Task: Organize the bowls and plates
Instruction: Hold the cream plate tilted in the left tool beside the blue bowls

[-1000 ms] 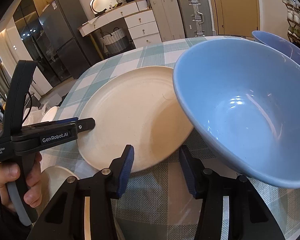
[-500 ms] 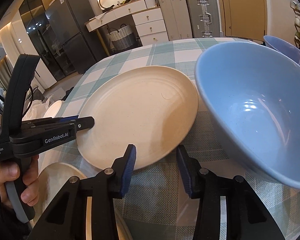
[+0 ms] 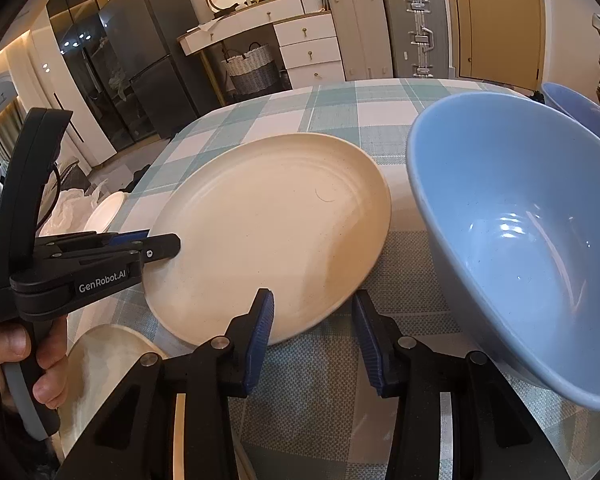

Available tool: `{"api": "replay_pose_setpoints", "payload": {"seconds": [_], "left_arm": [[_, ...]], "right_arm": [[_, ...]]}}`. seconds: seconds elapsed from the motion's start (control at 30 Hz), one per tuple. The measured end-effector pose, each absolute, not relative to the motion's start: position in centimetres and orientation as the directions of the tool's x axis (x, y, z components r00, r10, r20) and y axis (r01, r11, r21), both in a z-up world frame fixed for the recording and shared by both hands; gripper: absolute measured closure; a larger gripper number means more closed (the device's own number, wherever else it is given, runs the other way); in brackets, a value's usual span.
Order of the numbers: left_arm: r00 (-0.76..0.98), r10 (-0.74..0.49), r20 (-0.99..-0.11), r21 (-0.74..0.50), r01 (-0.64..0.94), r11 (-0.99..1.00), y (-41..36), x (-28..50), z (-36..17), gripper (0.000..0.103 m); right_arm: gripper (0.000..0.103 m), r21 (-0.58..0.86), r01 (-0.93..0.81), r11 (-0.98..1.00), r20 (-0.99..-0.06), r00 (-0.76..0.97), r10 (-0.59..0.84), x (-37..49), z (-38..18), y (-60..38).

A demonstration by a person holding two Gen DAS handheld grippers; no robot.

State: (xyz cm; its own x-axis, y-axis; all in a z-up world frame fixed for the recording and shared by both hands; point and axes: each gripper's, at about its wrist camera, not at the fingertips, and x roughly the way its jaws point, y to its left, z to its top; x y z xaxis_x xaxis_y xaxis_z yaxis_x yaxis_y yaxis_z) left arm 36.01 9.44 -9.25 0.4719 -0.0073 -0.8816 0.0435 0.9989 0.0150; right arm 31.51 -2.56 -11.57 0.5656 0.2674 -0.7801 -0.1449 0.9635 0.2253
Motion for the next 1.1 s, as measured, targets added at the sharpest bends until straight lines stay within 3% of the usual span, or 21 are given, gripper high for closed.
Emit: {"api": "replay_pose_setpoints", "payload": {"seconds": [0.7,1.1], "left_arm": [[0.527,0.052,-0.848,0.067,0.008,0.998,10.0,34.5,-8.1,0.088],[0.481,0.043,-0.876,0.064,0.027,0.998,10.4,35.3,-9.1,0.086]], "right_arm": [[0.066,0.176,-0.188,0.966,-0.758,0.600,0.255,30.5,-10.8,-0.9],[0.065,0.177,-0.158,0.971,-0.781,0.578,0.236,32.2,-11.3,-1.4]]}}
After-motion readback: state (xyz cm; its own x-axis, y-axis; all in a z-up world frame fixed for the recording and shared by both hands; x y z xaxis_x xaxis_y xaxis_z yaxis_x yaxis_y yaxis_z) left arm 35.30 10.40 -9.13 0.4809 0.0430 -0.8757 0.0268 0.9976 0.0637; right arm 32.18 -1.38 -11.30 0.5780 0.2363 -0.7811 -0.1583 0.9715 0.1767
